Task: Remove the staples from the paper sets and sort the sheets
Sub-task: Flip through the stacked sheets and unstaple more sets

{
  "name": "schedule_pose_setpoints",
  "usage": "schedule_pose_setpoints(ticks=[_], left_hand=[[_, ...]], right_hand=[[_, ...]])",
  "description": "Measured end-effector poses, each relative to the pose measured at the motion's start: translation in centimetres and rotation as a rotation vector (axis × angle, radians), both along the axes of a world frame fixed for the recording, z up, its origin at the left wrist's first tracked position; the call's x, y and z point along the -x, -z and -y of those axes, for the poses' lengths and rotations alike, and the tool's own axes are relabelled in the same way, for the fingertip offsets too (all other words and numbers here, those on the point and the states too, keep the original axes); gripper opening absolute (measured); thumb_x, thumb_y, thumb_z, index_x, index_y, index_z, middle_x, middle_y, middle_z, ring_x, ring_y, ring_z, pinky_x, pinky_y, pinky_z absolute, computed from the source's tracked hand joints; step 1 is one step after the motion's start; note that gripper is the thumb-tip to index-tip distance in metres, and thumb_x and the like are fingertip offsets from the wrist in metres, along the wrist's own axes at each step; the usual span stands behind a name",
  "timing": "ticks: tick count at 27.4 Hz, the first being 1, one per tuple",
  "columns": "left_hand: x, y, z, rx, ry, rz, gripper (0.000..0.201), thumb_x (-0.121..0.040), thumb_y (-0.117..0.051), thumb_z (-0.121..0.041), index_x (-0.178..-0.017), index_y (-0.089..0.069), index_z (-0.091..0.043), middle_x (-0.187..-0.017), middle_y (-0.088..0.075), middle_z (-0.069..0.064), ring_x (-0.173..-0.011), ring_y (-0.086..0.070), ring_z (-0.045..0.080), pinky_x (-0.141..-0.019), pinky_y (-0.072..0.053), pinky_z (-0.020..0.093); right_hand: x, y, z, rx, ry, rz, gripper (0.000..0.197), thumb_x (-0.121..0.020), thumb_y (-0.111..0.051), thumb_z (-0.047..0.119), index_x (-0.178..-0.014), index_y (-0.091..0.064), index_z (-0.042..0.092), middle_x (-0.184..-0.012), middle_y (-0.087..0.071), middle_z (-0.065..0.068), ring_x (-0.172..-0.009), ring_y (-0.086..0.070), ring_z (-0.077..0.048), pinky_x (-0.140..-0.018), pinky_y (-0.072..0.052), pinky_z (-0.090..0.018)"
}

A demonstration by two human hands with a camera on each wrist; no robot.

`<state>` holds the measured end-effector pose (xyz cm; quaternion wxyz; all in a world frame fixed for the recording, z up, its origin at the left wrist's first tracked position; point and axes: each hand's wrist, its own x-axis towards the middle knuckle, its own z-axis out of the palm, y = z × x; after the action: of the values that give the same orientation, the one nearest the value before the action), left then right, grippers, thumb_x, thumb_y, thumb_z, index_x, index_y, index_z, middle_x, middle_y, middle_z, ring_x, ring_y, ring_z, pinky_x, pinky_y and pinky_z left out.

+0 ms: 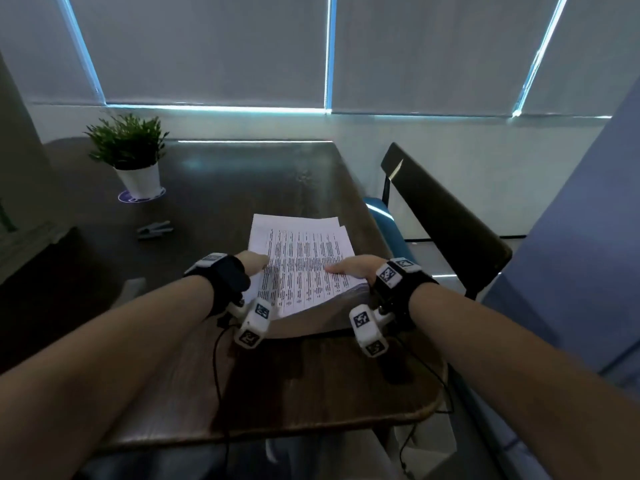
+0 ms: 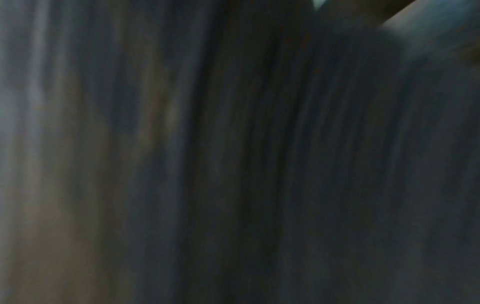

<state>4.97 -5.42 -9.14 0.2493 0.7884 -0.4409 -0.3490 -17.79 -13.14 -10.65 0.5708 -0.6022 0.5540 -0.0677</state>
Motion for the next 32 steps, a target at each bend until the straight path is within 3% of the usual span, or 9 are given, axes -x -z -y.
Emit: schedule_pose_setpoints(ticks=[3,8,13,16,19,21,26,29,32], left_hand=[[-0.9,1.0,-0.1,-0.036,-0.010,-0.079,0.040,-0.095,-0.047,-0.026,-0.120,-0.053,0.006,-0.126,-0.058,0.021,-0.114,-0.056,0.036,-0.101,-0.044,0.042],[1.9,-1.5,-2.7,0.400,-0.166,-0.245,0.015,-0.098,-0.044,-0.014,-0.108,-0.044,-0.003,-0.091,-0.055,0.008,-0.075,-0.056,0.020,-0.072,-0.044,0.032],[2.5,-7.1,-3.9,1.005,-0.152,-0.098,0.024,-0.092,-0.045,-0.007,-0.113,-0.031,-0.009,-0.105,-0.051,0.008,-0.089,-0.057,0.019,-0.068,-0.048,0.020],[2.9,-6.9,-5.0,1.211,-0.160,-0.077,0.033,-0.085,-0.044,-0.010,-0.116,-0.037,-0.004,-0.086,-0.049,-0.002,-0.070,-0.052,0.001,-0.058,-0.041,0.007],[3.0,-3.3,-5.9,1.075,-0.116,-0.200,0.025,-0.087,-0.046,-0.017,-0.104,-0.040,-0.035,-0.086,-0.050,-0.012,-0.069,-0.052,-0.010,-0.066,-0.044,0.021],[3.0,-2.1,-5.8,0.988,-0.124,-0.226,0.022,-0.092,-0.049,-0.020,-0.097,-0.039,-0.040,-0.090,-0.050,-0.013,-0.080,-0.051,-0.005,-0.073,-0.042,0.028],[2.2,-5.5,-4.8,0.927,-0.123,-0.224,0.020,-0.094,-0.048,-0.013,-0.112,-0.040,-0.016,-0.094,-0.058,-0.002,-0.079,-0.063,0.016,-0.069,-0.053,0.033],[-0.2,-5.2,-3.8,0.580,-0.084,-0.265,0.033,-0.088,-0.056,-0.026,-0.114,-0.044,-0.010,-0.101,-0.063,0.007,-0.082,-0.066,0.024,-0.070,-0.055,0.036],[-1.2,-1.2,-3.4,0.102,-0.075,-0.250,0.040,-0.092,-0.051,-0.027,-0.120,-0.048,0.002,-0.121,-0.055,0.018,-0.104,-0.057,0.036,-0.085,-0.046,0.040]], right_hand=[[0.2,-0.8,-1.3,-0.045,-0.009,0.019,0.021,-0.101,-0.053,0.030,-0.092,-0.060,0.012,-0.066,-0.073,0.004,-0.066,-0.067,-0.013,-0.067,-0.054,-0.025],[1.3,-2.5,-2.2,0.248,0.035,0.292,0.033,-0.094,-0.062,0.014,-0.126,-0.057,0.007,-0.104,-0.070,-0.008,-0.082,-0.070,-0.015,-0.071,-0.059,-0.025],[1.0,-9.4,-3.6,0.556,0.065,0.624,0.056,-0.084,-0.073,0.011,-0.134,-0.048,0.004,-0.118,-0.068,-0.010,-0.100,-0.071,-0.021,-0.088,-0.058,-0.043],[0.6,-9.3,-4.1,0.679,0.016,0.694,0.049,-0.086,-0.071,0.010,-0.129,-0.049,0.003,-0.117,-0.068,-0.011,-0.102,-0.070,-0.021,-0.081,-0.059,-0.034],[0.9,-4.4,-4.1,0.625,0.021,0.629,0.045,-0.083,-0.075,0.010,-0.123,-0.057,0.005,-0.120,-0.068,-0.010,-0.108,-0.067,-0.021,-0.089,-0.058,-0.041],[0.9,-2.2,-3.9,0.572,0.066,0.625,0.041,-0.081,-0.077,0.008,-0.119,-0.061,0.007,-0.120,-0.068,-0.011,-0.109,-0.067,-0.023,-0.092,-0.057,-0.043],[1.0,-5.5,-4.2,0.523,0.067,0.636,0.032,-0.083,-0.075,0.008,-0.112,-0.064,0.014,-0.107,-0.073,-0.003,-0.098,-0.072,-0.013,-0.081,-0.058,-0.031],[1.0,-5.4,-3.5,0.234,0.082,0.530,0.032,-0.085,-0.075,0.015,-0.114,-0.064,0.010,-0.103,-0.075,-0.007,-0.091,-0.074,-0.020,-0.073,-0.060,-0.033],[0.3,-2.2,-3.7,-0.045,0.041,0.185,0.056,-0.079,-0.081,0.033,-0.125,-0.061,0.007,-0.126,-0.066,-0.015,-0.110,-0.065,-0.031,-0.100,-0.051,-0.048]])
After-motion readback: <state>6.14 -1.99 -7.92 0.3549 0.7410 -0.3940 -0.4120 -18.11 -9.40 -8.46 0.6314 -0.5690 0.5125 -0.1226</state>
